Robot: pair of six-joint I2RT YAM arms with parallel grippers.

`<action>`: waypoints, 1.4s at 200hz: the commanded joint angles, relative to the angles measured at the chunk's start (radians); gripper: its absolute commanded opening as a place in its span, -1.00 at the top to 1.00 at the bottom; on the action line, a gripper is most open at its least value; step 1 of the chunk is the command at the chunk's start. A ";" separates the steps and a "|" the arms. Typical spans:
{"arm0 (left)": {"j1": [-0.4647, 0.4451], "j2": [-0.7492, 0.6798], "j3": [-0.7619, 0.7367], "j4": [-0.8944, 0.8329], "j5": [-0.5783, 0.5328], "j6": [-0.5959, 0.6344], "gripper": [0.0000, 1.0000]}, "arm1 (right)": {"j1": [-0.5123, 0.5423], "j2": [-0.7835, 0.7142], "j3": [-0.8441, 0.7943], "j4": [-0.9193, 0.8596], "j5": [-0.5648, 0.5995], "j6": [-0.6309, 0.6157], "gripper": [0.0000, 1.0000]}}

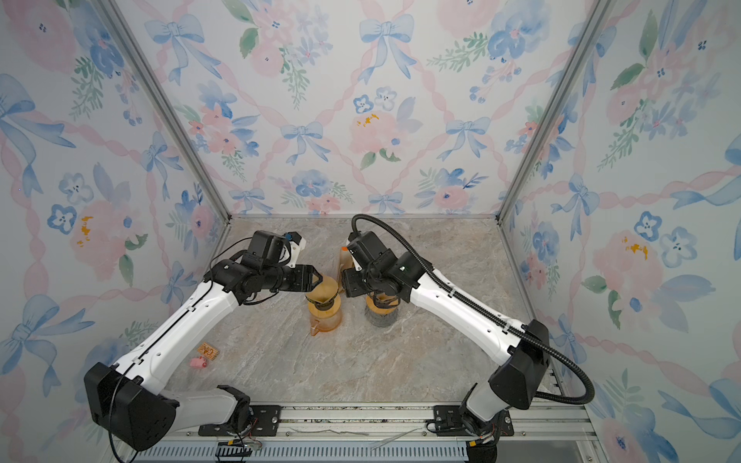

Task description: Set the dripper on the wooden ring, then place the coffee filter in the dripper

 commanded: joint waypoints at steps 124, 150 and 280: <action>-0.300 0.449 0.393 -0.036 -0.119 -0.026 -0.31 | -0.265 -0.209 -0.243 -0.113 0.076 -0.004 -0.39; -0.315 0.496 0.415 -0.038 -0.140 -0.027 -0.31 | -0.297 -0.199 -0.282 -0.077 0.036 -0.004 -0.40; -0.332 0.561 0.425 -0.079 -0.242 -0.019 -0.26 | -0.303 -0.066 -0.290 -0.014 0.003 -0.003 -0.40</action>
